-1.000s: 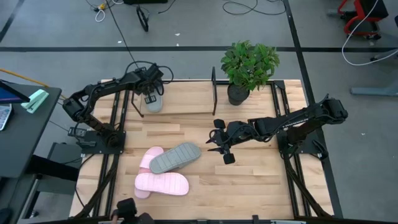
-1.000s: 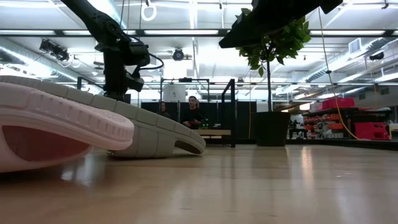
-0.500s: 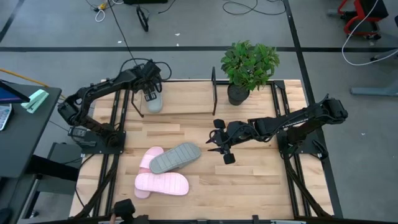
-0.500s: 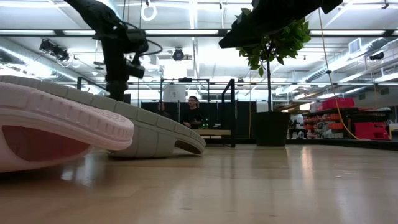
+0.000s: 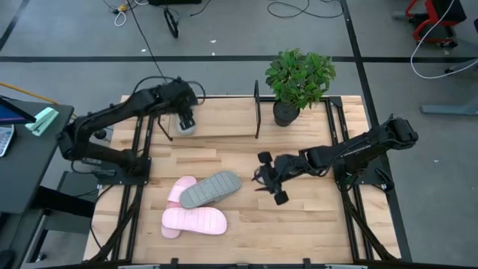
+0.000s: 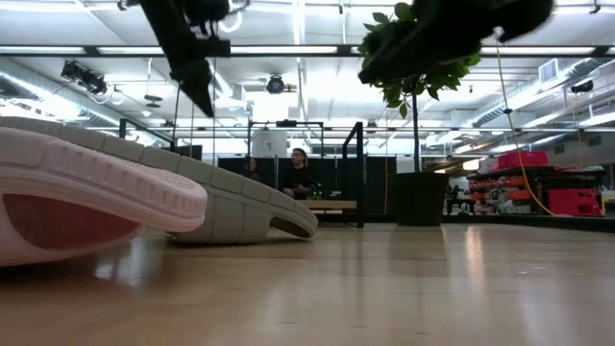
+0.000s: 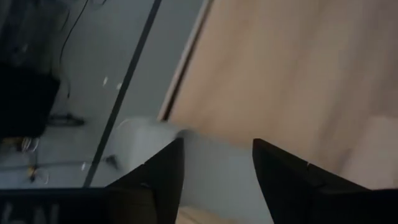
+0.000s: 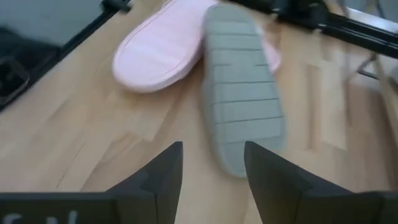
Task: Pick and place slides into the shelf
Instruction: Put the gray slipper on the shelf
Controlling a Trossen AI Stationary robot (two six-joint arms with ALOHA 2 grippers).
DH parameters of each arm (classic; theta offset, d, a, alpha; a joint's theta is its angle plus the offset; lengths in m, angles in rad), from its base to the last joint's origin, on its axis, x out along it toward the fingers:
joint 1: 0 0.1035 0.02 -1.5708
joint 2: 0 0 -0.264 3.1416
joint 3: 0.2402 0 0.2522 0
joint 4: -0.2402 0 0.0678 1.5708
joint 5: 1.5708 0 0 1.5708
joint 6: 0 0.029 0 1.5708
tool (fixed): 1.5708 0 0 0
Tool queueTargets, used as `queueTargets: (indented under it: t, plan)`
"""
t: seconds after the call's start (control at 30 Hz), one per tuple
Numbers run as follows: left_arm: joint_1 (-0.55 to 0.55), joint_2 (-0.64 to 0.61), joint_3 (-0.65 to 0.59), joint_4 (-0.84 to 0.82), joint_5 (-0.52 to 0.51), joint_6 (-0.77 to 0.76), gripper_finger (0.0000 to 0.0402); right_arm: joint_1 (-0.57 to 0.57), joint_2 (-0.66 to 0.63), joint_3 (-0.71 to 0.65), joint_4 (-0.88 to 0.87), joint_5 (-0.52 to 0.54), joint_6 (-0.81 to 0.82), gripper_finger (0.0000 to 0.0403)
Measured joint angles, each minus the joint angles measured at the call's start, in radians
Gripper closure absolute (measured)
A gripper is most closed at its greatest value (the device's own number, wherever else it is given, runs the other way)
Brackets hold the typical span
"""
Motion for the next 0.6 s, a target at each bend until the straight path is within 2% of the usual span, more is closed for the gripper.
queueTargets:
  t: [0.33,0.5,0.6]
  plan:
    - [-0.373,-0.075,0.000,-0.045,-0.025,-0.260,0.0244,0.099,0.015,-0.044,0.016,0.184,-0.063,0.0224]
    - [-0.543,-0.076,0.001,-0.049,-0.053,-0.350,0.0254,0.120,0.077,-0.044,0.092,0.196,-0.105,0.0214]
    - [-0.638,-0.076,0.001,-0.048,-0.082,-0.410,0.0260,0.127,0.136,-0.037,0.124,0.254,-0.140,0.0207]
